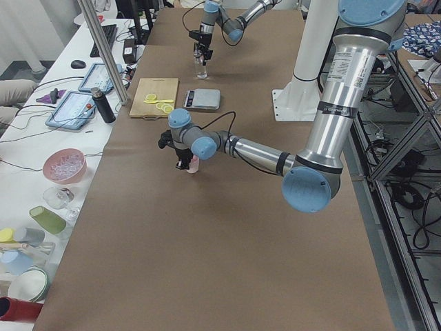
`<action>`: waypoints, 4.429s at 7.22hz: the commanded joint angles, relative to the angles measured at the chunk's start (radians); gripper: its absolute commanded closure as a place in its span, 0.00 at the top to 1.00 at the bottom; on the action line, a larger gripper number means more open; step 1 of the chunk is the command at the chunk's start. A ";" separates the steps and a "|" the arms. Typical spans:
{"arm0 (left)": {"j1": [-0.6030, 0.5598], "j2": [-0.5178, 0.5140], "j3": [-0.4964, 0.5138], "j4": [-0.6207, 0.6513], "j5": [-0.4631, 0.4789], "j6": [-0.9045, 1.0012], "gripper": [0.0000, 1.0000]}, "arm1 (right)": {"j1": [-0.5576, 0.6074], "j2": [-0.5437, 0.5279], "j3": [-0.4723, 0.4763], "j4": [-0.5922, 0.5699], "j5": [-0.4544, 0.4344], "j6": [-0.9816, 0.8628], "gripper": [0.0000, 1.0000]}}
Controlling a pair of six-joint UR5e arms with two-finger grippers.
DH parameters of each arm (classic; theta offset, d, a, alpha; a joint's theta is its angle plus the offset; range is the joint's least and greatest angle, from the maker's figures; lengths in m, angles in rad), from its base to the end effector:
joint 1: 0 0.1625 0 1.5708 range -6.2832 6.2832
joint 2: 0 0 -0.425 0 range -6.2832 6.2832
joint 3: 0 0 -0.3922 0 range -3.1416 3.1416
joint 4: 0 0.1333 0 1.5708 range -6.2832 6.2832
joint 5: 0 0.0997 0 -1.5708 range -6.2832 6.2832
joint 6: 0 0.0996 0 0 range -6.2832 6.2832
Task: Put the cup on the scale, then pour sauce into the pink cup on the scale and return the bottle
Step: 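Place the pink cup on the scale with the left gripper while right lifts bottle, then open the left gripper and withdraw it while the right holds the bottle raised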
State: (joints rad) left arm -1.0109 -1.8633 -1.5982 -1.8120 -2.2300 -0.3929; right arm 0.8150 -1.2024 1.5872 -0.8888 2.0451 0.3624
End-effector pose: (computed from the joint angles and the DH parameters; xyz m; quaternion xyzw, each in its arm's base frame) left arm 0.2686 -0.5647 0.4597 0.0902 0.3965 0.1651 0.8985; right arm -0.3766 -0.5276 0.3673 0.3117 -0.4336 -0.2807 0.7975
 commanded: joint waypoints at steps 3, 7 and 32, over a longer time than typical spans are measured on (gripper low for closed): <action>0.043 -0.224 -0.080 0.276 -0.016 -0.175 0.00 | 0.020 0.053 0.010 -0.056 0.009 0.043 0.00; 0.231 -0.373 -0.062 0.272 0.067 -0.437 0.00 | 0.000 0.103 0.130 -0.339 -0.140 -0.032 0.00; 0.157 -0.452 0.057 0.031 -0.063 -0.523 0.97 | -0.111 0.317 0.165 -0.809 -0.528 -0.106 0.00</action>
State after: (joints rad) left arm -0.8022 -2.3569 -1.5177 -1.7817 -2.2444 -0.9652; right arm 0.7149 -0.9099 1.7490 -1.6477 1.5496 0.2603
